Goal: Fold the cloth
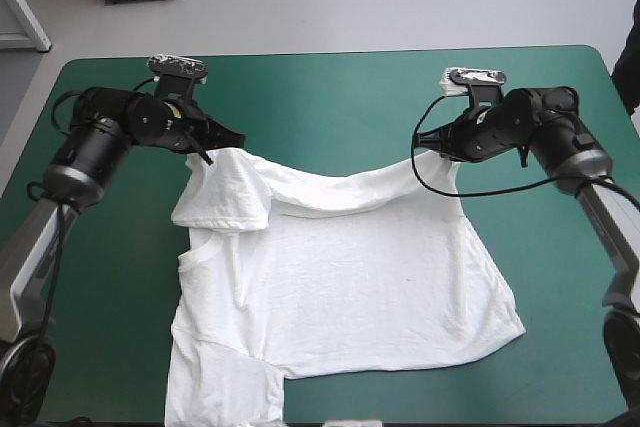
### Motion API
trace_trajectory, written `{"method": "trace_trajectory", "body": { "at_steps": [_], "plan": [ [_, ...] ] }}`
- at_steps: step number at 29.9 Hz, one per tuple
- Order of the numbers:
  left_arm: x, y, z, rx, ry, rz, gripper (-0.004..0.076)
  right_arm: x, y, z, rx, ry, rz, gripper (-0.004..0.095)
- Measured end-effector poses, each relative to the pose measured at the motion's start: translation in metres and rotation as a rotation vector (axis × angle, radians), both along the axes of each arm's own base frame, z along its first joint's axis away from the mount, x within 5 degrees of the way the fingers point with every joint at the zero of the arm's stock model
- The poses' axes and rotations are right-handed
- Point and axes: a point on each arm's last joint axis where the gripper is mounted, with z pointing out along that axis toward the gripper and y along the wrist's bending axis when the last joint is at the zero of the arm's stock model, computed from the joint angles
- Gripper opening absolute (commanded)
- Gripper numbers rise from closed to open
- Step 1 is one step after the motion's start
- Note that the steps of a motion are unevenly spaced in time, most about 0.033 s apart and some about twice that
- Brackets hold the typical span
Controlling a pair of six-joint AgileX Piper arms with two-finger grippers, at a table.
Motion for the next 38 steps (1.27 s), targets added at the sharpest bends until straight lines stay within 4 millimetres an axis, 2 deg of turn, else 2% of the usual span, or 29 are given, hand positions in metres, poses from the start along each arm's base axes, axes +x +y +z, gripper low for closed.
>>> {"method": "trace_trajectory", "body": {
  "at_steps": [6,14,17,20,22,24,26,28,33,35,38],
  "plan": [
    [0.038,-0.005,-0.038,0.042,-0.022,0.018,-0.0010,0.040,0.007,-0.033,-0.020,0.005,0.004,-0.0017],
    [0.070,-0.003,-0.074,0.061,-0.058,0.031,-0.0009,0.079,0.014,-0.076,-0.044,0.024,-0.004,0.0006],
    [0.076,-0.005,-0.084,0.063,-0.051,0.030,0.0001,0.087,0.015,-0.093,-0.063,0.053,0.006,0.0133],
    [0.077,-0.005,-0.088,0.074,-0.042,0.019,0.0099,0.089,0.015,-0.102,-0.085,0.069,0.037,0.0330],
    [0.077,-0.005,-0.089,0.084,-0.041,0.008,0.0211,0.090,0.016,-0.100,-0.092,0.064,0.050,0.0473],
    [0.077,-0.005,-0.089,0.092,-0.035,0.002,0.0318,0.091,0.016,-0.094,-0.094,0.062,0.060,0.0569],
    [0.076,-0.004,-0.088,0.103,-0.012,-0.003,0.0419,0.093,0.017,-0.085,-0.093,0.056,0.066,0.0611],
    [0.076,-0.004,-0.082,0.112,0.008,-0.005,0.0467,0.094,0.017,-0.078,-0.094,0.058,0.074,0.0608],
    [0.068,-0.001,-0.050,0.122,0.009,-0.001,0.0475,0.088,0.005,-0.046,-0.103,0.016,0.067,0.0608],
    [0.057,0.001,-0.033,0.123,0.014,0.003,0.0475,0.080,-0.010,-0.026,-0.120,-0.002,0.044,0.0608],
    [0.029,0.008,-0.006,0.129,0.062,0.011,0.0475,0.065,-0.036,0.004,-0.137,-0.035,-0.003,0.0608]
  ]
}}
